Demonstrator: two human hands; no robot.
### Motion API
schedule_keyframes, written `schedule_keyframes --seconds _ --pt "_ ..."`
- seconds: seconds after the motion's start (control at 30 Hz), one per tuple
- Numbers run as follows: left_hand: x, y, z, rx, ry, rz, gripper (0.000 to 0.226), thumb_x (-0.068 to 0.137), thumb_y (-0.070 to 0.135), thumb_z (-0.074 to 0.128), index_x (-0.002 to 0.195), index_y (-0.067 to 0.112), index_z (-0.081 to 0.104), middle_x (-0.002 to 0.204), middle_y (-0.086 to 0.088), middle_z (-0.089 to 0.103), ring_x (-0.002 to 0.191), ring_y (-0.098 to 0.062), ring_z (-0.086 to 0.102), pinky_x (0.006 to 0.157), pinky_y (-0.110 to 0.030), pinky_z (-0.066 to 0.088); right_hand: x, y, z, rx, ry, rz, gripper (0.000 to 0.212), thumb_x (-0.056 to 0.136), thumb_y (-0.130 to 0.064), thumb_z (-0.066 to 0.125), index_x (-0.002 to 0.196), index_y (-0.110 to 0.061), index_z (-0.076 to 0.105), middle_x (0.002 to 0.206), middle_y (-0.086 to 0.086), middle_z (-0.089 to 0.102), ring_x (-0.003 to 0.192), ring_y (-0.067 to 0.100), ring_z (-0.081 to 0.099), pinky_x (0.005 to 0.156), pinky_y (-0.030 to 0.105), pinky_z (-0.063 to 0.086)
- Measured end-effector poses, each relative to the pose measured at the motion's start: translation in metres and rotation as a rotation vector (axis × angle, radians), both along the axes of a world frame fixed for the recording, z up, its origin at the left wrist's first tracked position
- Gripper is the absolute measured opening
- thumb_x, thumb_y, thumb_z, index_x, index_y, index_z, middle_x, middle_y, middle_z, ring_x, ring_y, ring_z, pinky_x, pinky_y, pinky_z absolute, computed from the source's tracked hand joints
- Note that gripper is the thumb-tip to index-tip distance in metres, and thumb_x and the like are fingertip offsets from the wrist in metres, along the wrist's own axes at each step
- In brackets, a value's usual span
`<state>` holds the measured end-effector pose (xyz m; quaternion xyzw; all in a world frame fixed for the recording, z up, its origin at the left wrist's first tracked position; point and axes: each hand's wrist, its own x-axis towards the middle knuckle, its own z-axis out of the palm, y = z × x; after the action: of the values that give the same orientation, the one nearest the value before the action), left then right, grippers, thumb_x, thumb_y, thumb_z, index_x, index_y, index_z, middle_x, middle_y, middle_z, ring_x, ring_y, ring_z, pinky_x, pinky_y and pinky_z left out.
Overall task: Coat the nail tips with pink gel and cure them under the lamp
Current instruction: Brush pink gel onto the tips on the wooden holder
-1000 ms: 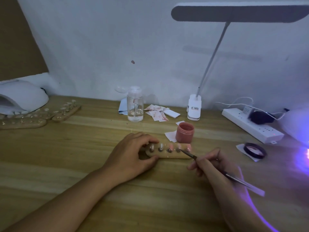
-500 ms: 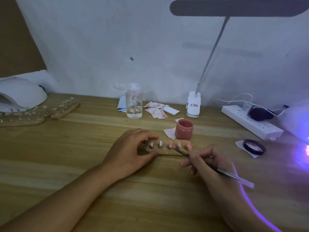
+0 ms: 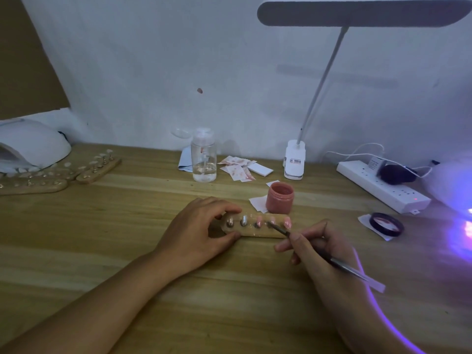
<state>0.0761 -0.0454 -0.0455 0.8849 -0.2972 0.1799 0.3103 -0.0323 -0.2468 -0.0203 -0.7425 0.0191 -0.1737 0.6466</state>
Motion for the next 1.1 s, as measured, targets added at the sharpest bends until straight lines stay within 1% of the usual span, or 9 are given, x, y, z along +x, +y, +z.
schedule_keyframes --seconds 0.1,0.27,0.37,0.5,0.6,0.73,0.9,1.0,1.1 --pt "-0.001 -0.001 0.001 -0.002 -0.005 0.0 0.043 0.076 0.039 0.081 0.116 0.038 0.066 0.1 0.033 0.056 0.099 0.004 0.053 0.086 -0.014 0.039 -0.001 0.001 0.001 -0.013 -0.009 0.005 0.009 0.089 -0.011 0.064 0.086 -0.007 0.057 0.074 0.0 0.075 0.058 0.002 0.061 0.059 0.013 0.048" --pt "-0.004 -0.001 0.003 0.01 -0.014 0.001 0.043 0.077 0.039 0.079 0.118 0.038 0.064 0.104 0.031 0.056 0.1 0.003 0.052 0.087 -0.019 0.042 0.0 -0.005 0.008 0.021 -0.192 -0.104 0.012 0.087 -0.003 0.064 0.086 -0.011 0.055 0.065 0.004 0.069 0.058 0.003 0.06 0.058 0.012 0.046" --pt "-0.007 -0.001 0.004 0.007 -0.016 0.01 0.047 0.077 0.039 0.078 0.121 0.038 0.062 0.109 0.028 0.06 0.1 0.003 0.053 0.087 -0.018 0.042 0.008 -0.013 0.02 -0.009 -0.207 -0.108 0.014 0.086 -0.003 0.067 0.089 -0.015 0.062 0.075 0.0 0.073 0.066 0.005 0.065 0.062 0.011 0.048" --pt "-0.01 -0.002 0.005 0.006 -0.021 0.025 0.048 0.076 0.041 0.077 0.122 0.038 0.06 0.109 0.025 0.062 0.1 0.004 0.053 0.085 -0.015 0.041 0.039 -0.031 0.045 -0.063 -0.102 -0.154 0.013 0.088 -0.015 0.059 0.091 -0.02 0.071 0.082 -0.006 0.076 0.068 0.001 0.064 0.072 0.022 0.052" --pt "-0.011 -0.002 0.006 0.024 -0.04 0.033 0.045 0.076 0.041 0.077 0.118 0.037 0.061 0.109 0.025 0.062 0.1 0.004 0.053 0.084 -0.016 0.042 0.064 -0.043 0.058 -0.18 0.025 -0.194 0.009 0.082 -0.028 0.056 0.085 -0.021 0.061 0.071 -0.005 0.074 0.061 0.01 0.055 0.069 0.033 0.045" --pt "-0.011 -0.003 0.006 0.023 -0.06 0.025 0.04 0.076 0.041 0.076 0.113 0.038 0.061 0.107 0.025 0.062 0.098 0.003 0.054 0.083 -0.019 0.045 0.085 -0.041 0.053 -0.281 0.106 -0.208 0.014 0.079 -0.03 0.058 0.07 -0.019 0.06 0.063 -0.007 0.072 0.064 0.012 0.052 0.063 0.031 0.039" --pt "-0.009 -0.002 0.005 0.021 -0.069 0.014 0.037 0.076 0.042 0.074 0.11 0.038 0.06 0.104 0.025 0.062 0.096 0.004 0.053 0.083 -0.017 0.043 0.094 -0.034 0.04 -0.397 0.125 -0.263 0.014 0.077 -0.032 0.063 0.073 -0.019 0.063 0.058 -0.014 0.069 0.066 0.006 0.057 0.06 0.028 0.036" --pt "-0.007 -0.002 0.005 0.033 -0.056 0.014 0.037 0.076 0.044 0.073 0.11 0.038 0.06 0.104 0.024 0.062 0.096 0.003 0.054 0.083 -0.018 0.044 0.092 -0.033 0.04 -0.398 0.045 -0.339 0.014 0.078 -0.031 0.061 0.073 -0.018 0.06 0.057 -0.012 0.067 0.06 0.002 0.055 0.057 0.027 0.035" --pt "-0.006 -0.002 0.005 0.042 -0.031 0.017 0.038 0.077 0.046 0.073 0.113 0.038 0.062 0.107 0.024 0.062 0.098 0.003 0.054 0.084 -0.021 0.045 0.077 -0.031 0.046 -0.205 -0.181 -0.341 0.007 0.084 -0.023 0.054 0.078 -0.02 0.055 0.064 -0.007 0.07 0.053 0.001 0.054 0.06 0.029 0.039"
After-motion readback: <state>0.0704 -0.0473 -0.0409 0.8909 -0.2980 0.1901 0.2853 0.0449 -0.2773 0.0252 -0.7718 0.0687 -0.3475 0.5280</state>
